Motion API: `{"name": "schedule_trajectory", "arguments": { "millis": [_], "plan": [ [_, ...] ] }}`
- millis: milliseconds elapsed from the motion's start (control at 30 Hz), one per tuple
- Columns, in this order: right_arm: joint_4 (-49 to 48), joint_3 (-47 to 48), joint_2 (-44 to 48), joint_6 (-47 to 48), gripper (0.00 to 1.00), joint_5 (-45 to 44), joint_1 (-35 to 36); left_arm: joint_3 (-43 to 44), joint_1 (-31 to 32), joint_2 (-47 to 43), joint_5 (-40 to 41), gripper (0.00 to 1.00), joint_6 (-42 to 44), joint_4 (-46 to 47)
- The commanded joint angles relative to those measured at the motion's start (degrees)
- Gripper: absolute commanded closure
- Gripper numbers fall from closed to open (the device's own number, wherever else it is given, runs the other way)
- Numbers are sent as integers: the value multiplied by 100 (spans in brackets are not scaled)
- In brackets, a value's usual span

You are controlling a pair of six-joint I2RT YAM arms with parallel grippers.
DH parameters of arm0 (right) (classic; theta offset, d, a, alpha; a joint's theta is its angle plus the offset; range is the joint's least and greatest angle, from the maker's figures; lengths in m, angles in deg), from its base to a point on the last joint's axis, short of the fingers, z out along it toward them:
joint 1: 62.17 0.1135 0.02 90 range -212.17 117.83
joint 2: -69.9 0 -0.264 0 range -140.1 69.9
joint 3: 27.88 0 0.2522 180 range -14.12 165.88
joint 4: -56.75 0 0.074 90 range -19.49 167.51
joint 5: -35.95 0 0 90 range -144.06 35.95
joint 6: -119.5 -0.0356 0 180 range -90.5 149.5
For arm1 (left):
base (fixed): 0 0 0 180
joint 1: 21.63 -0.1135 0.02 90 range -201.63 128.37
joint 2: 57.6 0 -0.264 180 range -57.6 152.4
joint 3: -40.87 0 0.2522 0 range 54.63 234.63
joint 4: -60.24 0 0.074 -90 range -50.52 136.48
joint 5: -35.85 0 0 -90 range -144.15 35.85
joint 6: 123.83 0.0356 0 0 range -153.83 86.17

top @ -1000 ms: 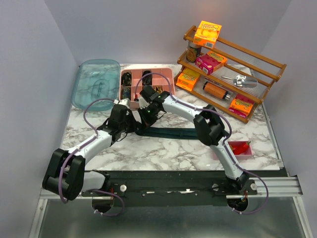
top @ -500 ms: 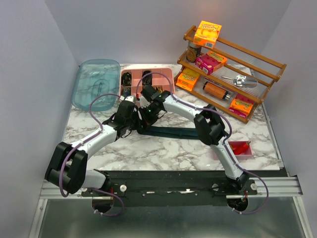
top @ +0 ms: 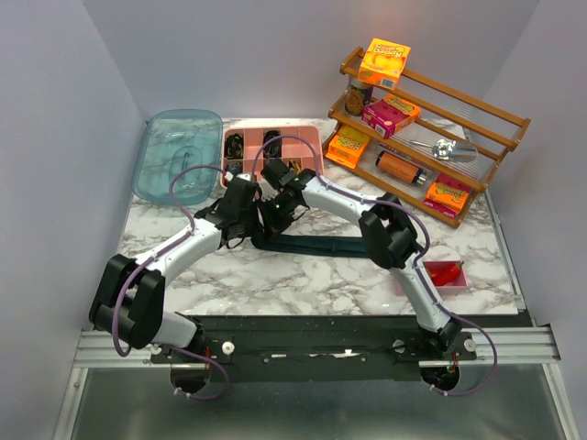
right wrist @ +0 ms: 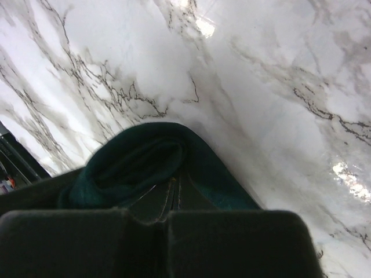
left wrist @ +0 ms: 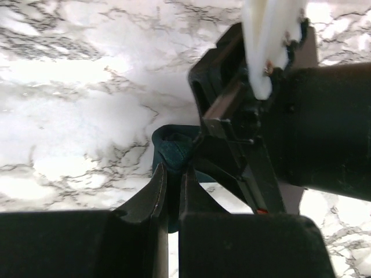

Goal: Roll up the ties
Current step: Roll the tie at the center of the board.

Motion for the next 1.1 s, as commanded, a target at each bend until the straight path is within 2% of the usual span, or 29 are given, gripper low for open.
{"name": "schedule_trajectory", "arguments": {
  "millis": [0,400,567,1067],
  "plan": [
    [-112,-114,491,-24,99,-119,61,362,39,81,759,100,185,-984],
    [-95,-570,1185,38,99,-576,-176,828,66,291,2044,100,221,-2215],
    [-95,-843,1309,55,99,-656,-414,978,215,529,2448,100,265,-2401],
    [-104,-1046,1309,91,99,-647,-590,1136,936,1328,2423,100,115,-2173]
  ]
}}
